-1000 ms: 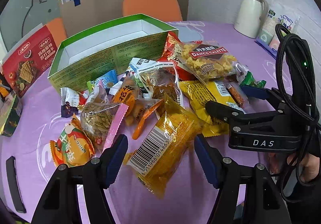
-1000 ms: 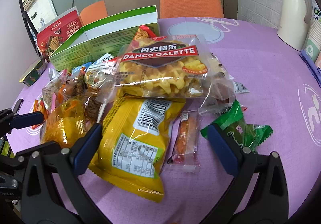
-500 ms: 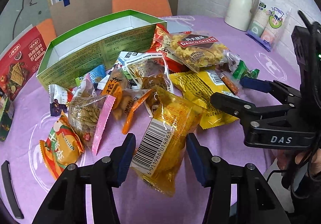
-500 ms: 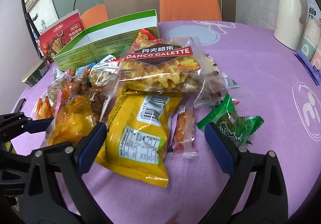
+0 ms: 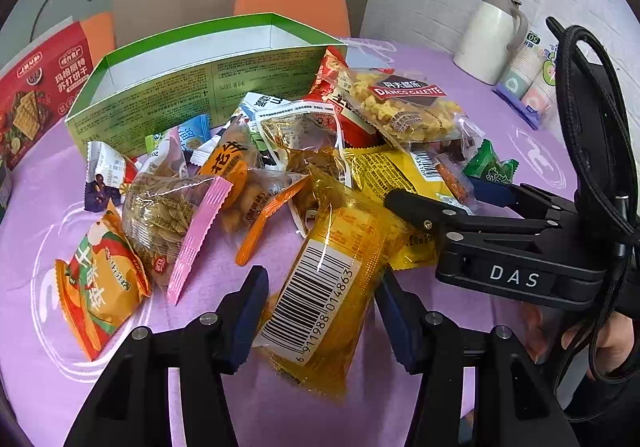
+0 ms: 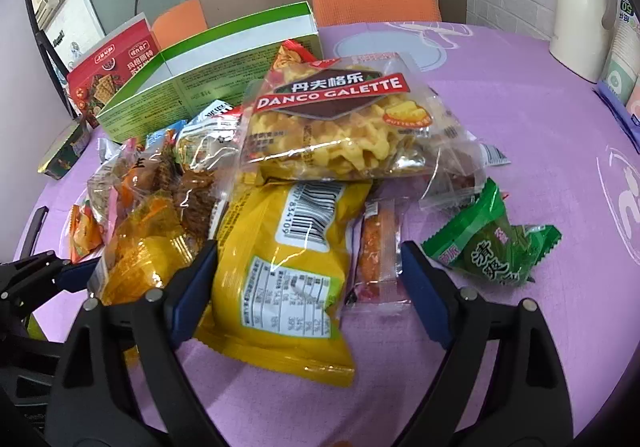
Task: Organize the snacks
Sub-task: 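Grasp the yellow barcode bread packet with the left gripper while the right gripper grasps a yellow bread packet, then carry both yellow packets into the green-rimmed box and open both grippers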
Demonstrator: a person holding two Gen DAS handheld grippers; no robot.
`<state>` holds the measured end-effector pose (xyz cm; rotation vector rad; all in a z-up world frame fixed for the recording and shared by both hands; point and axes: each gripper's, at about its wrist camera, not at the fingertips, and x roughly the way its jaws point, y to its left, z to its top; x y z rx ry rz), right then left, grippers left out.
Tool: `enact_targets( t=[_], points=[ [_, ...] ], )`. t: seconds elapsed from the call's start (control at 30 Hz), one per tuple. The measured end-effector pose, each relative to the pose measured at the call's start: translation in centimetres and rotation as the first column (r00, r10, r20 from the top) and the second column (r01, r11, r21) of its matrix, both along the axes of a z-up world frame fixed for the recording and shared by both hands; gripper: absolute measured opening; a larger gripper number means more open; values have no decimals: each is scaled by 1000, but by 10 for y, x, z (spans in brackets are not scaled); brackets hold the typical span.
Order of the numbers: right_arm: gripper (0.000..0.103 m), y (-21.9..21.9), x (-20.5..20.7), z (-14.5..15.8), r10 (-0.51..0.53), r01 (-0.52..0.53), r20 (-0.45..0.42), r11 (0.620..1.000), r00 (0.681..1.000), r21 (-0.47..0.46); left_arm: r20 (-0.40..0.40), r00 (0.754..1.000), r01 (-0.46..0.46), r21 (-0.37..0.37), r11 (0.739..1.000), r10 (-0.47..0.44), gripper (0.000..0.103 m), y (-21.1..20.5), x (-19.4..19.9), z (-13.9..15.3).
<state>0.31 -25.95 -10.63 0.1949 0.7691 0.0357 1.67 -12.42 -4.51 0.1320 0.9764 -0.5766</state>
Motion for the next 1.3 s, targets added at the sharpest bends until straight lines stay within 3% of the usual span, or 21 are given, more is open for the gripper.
enact_targets(
  t=[0.07, 0.1, 0.23, 0.27, 0.33, 0.4, 0.57, 0.63, 0.67, 0.7, 0.87, 1.0, 1.13, 1.17, 1.2, 1.27, 1.3],
  points=[
    [86, 1, 1, -2, 16, -16, -12, 1000, 1000, -14, -4, 1000, 7, -3, 1000, -7, 47, 2, -2, 0],
    [79, 3, -1, -2, 32, -33, -12, 999, 999, -26, -4, 1000, 11, -7, 1000, -11, 45, 6, -5, 1],
    [66, 7, -16, 8, 50, -49, 14, 998, 999, -50, 28, 1000, 8, -26, 1000, -8, 38, 16, -20, 12],
    [56, 9, -22, 13, 52, -50, 30, 997, 998, -55, 44, 999, -4, -25, 1000, 5, 38, 21, -23, 17],
    [21, 11, -34, 27, 86, -84, 65, 996, 994, -32, 66, 998, -20, -46, 999, 23, 38, 32, -29, 31],
    [21, 11, -42, 40, 106, -106, 82, 994, 991, -10, 98, 994, -35, -65, 997, 42, 38, 44, -33, 45],
    [20, 24, -43, 52, 136, -130, 90, 989, 987, -70, 170, 983, -53, -78, 996, 65, 38, 60, -34, 73],
    [39, 28, -39, 43, 113, -107, 60, 988, 992, -107, 176, 982, -58, -71, 996, 70, 38, 63, -30, 73],
    [62, 30, -38, 36, 122, -118, 32, 986, 992, -114, 173, 982, -60, -65, 996, 71, 38, 61, -27, 70],
    [77, 32, -39, 30, 136, -133, 14, 985, 991, -113, 162, 984, -61, -61, 996, 71, 38, 61, -26, 66],
    [79, 34, -52, 8, 183, -188, -43, 966, 982, -180, 114, 991, -70, -56, 996, 76, 38, 66, -23, 48],
    [91, 27, -56, 4, 199, -209, -68, 949, 978, -234, 123, 989, -78, -63, 995, 86, 38, 69, -20, 50],
    [92, 24, -45, -13, 233, -258, -145, 947, 962, -193, 135, 986, -86, -64, 994, 94, 38, 71, -15, 55],
    [94, 24, -45, -14, 242, -264, -127, 944, 962, -198, 137, 986, -88, -61, 994, 96, 38, 71, -14, 56],
    [87, 25, -44, -13, 251, -272, -127, 942, 960, -198, 139, 985, -92, -58, 994, 99, 38, 72, -13, 56],
    [59, 24, -45, -6, 265, -282, -114, 943, 957, -175, 140, 985, -96, -54, 994, 102, 38, 74, -8, 58],
    [57, 22, -44, 0, 282, -295, -110, 948, 953, -122, 141, 985, -97, -55, 994, 104, 38, 75, -6, 60]
  ],
)
